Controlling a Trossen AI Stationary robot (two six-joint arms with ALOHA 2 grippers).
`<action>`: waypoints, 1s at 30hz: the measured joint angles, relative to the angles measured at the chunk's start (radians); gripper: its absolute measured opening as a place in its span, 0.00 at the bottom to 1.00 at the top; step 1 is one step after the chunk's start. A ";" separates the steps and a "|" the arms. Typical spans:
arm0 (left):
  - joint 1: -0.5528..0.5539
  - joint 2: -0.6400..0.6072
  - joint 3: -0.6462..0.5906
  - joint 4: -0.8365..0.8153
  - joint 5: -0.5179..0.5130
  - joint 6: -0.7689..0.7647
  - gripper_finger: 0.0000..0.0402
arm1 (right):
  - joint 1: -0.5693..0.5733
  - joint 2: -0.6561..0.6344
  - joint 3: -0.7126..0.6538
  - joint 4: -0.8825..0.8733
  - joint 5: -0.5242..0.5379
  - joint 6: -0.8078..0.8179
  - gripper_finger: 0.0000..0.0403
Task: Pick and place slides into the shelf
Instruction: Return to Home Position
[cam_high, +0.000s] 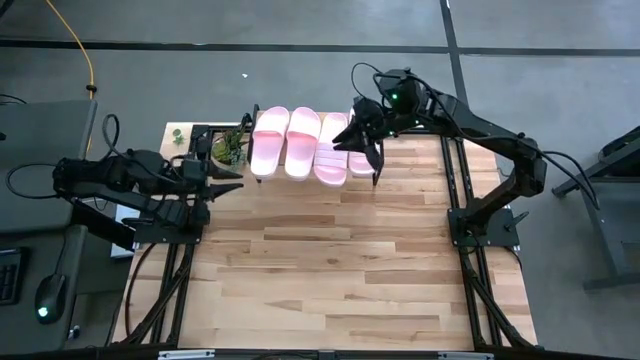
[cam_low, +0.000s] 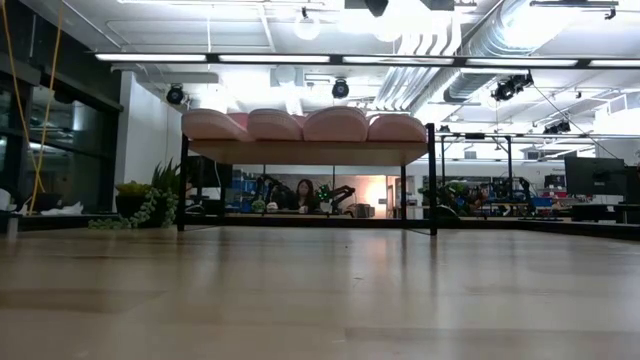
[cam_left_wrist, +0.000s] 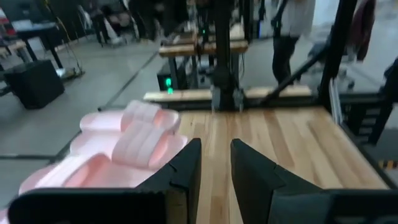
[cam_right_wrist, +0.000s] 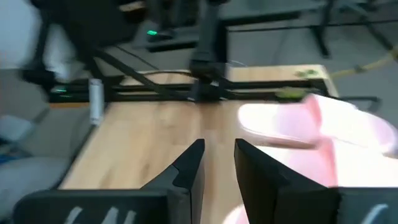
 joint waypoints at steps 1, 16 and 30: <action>0.000 -0.009 0.000 0.016 0.000 0.005 0.18 | 0.000 -0.004 0.000 0.001 -0.032 0.003 0.20; 0.000 -0.162 0.001 -0.037 0.091 -0.011 0.18 | 0.000 -0.328 0.000 -0.034 -0.144 0.009 0.20; 0.000 -0.168 0.000 -0.035 0.132 -0.001 0.18 | 0.123 -0.570 -0.055 -0.132 0.061 0.076 0.20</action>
